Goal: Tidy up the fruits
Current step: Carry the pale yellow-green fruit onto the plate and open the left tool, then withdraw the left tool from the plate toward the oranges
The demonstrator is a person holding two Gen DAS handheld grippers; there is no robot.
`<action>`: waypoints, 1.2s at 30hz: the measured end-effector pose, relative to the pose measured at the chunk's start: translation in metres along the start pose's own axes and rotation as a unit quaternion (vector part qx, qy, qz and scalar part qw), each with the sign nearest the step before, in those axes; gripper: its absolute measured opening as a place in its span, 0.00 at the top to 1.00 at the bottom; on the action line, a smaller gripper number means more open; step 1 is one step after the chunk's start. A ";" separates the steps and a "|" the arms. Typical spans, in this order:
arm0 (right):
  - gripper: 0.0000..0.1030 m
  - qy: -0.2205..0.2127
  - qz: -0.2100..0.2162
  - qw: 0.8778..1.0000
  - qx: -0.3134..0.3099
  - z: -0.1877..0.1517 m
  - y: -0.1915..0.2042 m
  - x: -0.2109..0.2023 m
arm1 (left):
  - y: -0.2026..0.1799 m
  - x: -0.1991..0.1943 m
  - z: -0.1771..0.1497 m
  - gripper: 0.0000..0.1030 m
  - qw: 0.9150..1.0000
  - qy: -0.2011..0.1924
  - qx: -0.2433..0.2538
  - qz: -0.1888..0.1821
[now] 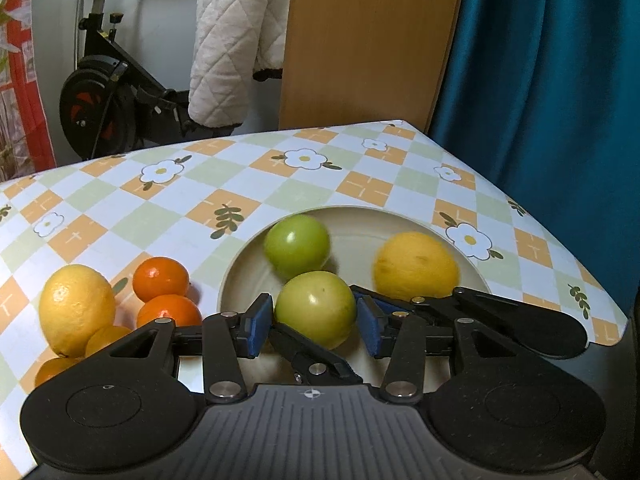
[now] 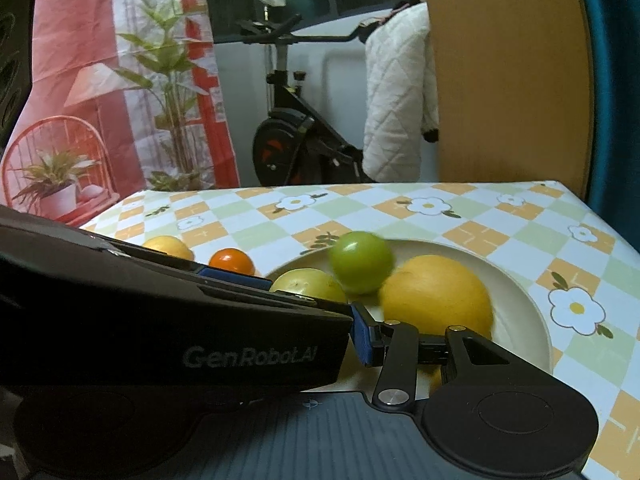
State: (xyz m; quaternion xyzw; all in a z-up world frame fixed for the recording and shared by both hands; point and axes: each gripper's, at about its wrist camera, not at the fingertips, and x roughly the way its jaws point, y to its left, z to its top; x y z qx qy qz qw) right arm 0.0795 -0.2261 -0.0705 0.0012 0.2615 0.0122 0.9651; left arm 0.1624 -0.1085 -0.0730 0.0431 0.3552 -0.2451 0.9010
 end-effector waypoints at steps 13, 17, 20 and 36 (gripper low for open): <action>0.52 -0.061 -0.015 0.995 -0.080 -0.009 0.028 -0.022 | 0.005 -0.017 0.002 0.49 1.000 -0.014 -0.012 0.014; 0.52 -0.060 -0.013 0.995 -0.074 -0.009 0.027 -0.023 | 0.008 -0.026 0.000 0.45 0.999 -0.022 -0.014 0.020; 0.52 -0.059 -0.010 0.996 -0.073 -0.009 0.028 -0.024 | 0.013 -0.034 -0.003 0.45 0.999 -0.026 -0.022 0.021; 0.51 -0.059 0.013 0.996 -0.071 -0.014 0.047 -0.031 | 0.060 -0.078 -0.022 0.45 0.994 -0.055 -0.066 0.067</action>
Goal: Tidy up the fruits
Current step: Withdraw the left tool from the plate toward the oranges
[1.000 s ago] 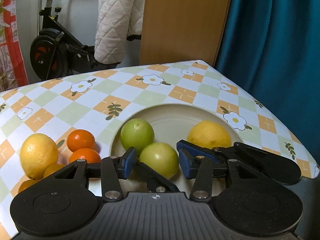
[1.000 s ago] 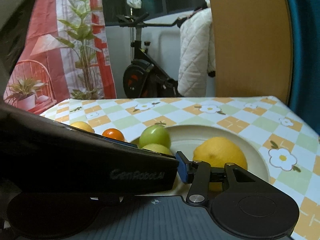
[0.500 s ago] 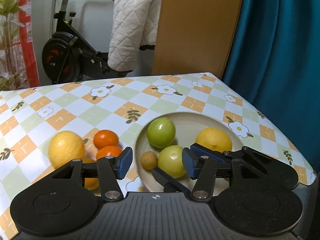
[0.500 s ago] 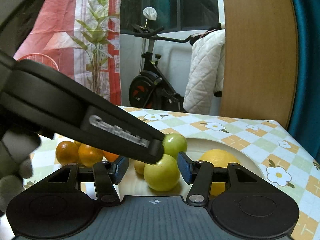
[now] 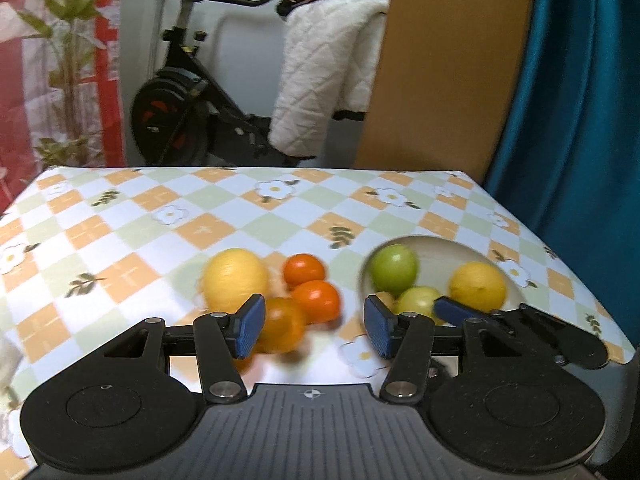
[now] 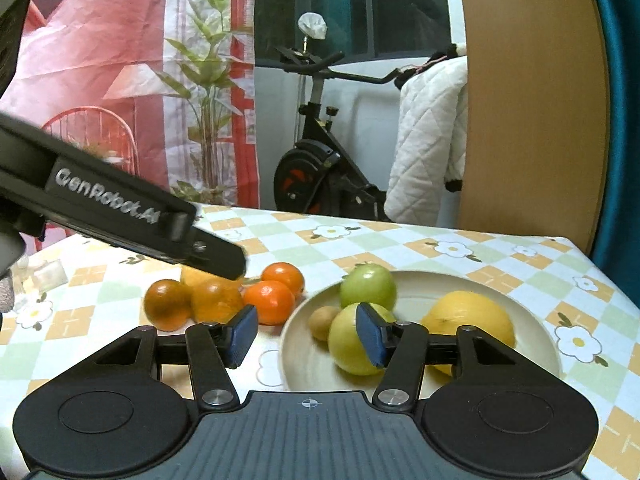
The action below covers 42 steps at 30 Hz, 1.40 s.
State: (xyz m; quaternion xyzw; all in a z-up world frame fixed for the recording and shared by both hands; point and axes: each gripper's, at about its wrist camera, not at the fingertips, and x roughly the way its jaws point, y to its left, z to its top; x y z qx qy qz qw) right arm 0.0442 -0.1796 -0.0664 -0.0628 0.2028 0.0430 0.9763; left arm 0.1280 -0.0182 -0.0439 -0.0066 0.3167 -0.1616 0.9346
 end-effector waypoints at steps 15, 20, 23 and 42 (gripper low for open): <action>0.51 -0.006 -0.017 1.000 -0.013 -0.002 0.011 -0.003 | 0.032 -0.010 -0.016 0.44 0.999 -0.007 -0.045 0.017; 0.51 -0.005 -0.019 1.000 -0.020 -0.002 0.014 -0.002 | 0.033 -0.011 -0.021 0.44 0.999 -0.004 -0.050 0.009; 0.51 -0.003 -0.017 1.000 -0.022 -0.001 0.016 -0.001 | 0.038 -0.012 -0.025 0.44 0.998 -0.004 -0.055 0.006; 0.55 0.022 0.047 0.998 -0.048 0.003 0.041 0.011 | 0.056 -0.013 -0.017 0.45 0.997 -0.001 -0.082 0.002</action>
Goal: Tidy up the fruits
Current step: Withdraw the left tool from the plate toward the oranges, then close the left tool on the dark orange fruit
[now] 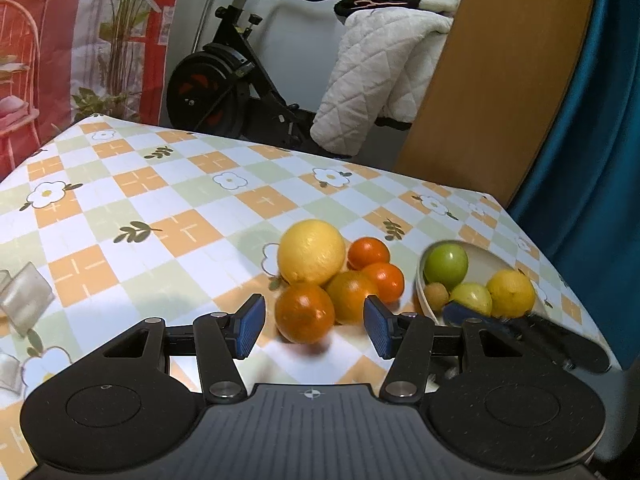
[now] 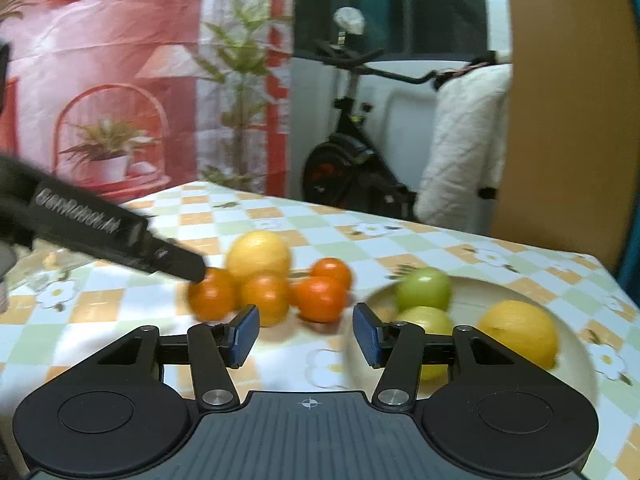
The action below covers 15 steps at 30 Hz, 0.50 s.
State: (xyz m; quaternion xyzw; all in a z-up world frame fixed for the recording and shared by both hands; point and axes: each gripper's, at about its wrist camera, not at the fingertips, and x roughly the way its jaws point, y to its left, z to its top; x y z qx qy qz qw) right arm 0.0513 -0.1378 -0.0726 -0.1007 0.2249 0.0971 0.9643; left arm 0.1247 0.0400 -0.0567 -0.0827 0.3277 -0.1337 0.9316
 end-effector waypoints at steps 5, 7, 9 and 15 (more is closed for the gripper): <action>0.57 0.020 0.037 0.999 -0.012 0.008 0.023 0.015 | 0.007 0.006 0.010 0.45 1.000 0.008 -0.003 -0.012; 0.59 0.030 0.046 0.998 -0.010 0.011 0.027 0.022 | 0.009 0.012 0.011 0.45 1.000 0.013 -0.002 -0.017; 0.60 0.036 0.050 0.998 -0.006 0.012 0.030 0.027 | 0.008 0.018 0.012 0.45 1.000 0.015 0.006 -0.018; 0.60 0.042 0.046 0.998 0.007 0.012 0.026 0.029 | 0.009 0.034 0.012 0.45 0.999 0.027 0.015 -0.023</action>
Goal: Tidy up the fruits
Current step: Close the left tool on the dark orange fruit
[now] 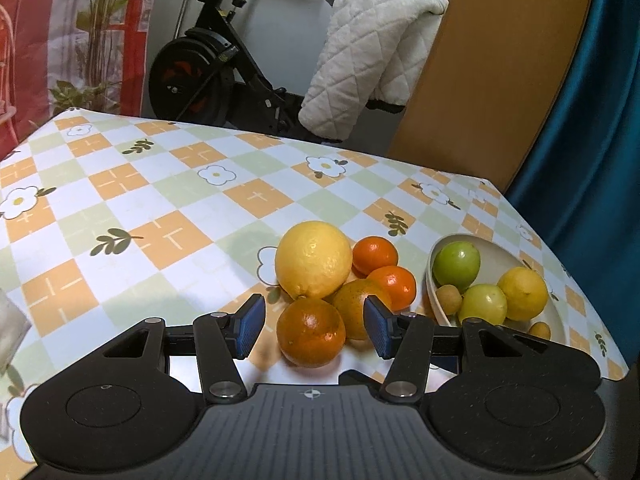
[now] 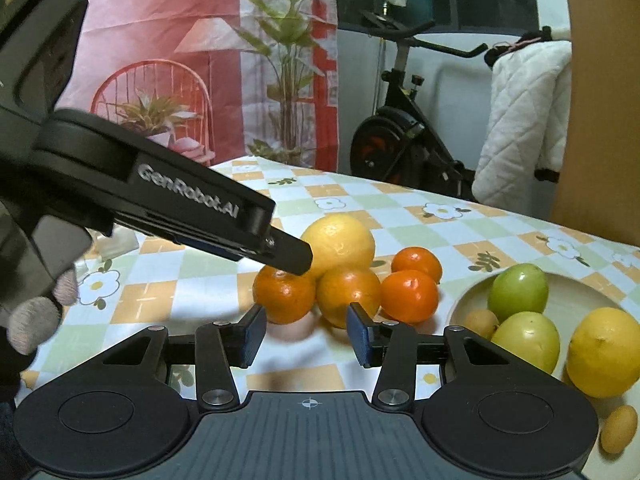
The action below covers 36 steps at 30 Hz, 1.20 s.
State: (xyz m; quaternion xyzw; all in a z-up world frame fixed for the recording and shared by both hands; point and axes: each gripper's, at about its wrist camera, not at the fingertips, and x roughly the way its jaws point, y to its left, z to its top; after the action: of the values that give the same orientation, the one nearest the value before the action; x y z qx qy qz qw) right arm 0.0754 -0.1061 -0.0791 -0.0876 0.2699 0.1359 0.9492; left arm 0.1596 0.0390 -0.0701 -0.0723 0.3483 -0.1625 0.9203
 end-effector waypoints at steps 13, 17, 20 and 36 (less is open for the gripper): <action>0.60 0.010 -0.001 1.000 0.011 -0.003 -0.005 0.001 | 0.008 0.017 -0.003 0.51 0.999 0.026 0.003 -0.035; 0.60 0.016 0.004 1.000 0.009 -0.001 -0.005 0.005 | 0.005 0.013 -0.008 0.58 0.998 0.035 0.010 -0.044; 0.59 0.019 0.008 1.000 0.008 -0.001 -0.006 0.005 | 0.003 0.007 -0.008 0.58 0.998 0.033 0.008 -0.054; 0.57 0.049 0.025 0.998 0.008 -0.002 -0.009 0.014 | -0.010 -0.003 -0.019 0.58 0.996 0.036 0.010 -0.082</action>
State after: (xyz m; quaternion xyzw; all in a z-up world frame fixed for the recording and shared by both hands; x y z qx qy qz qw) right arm 0.0883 -0.1118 -0.0870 -0.0800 0.3193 0.1534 0.9317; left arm 0.1431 0.0305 -0.0800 -0.0858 0.3722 -0.2437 0.8915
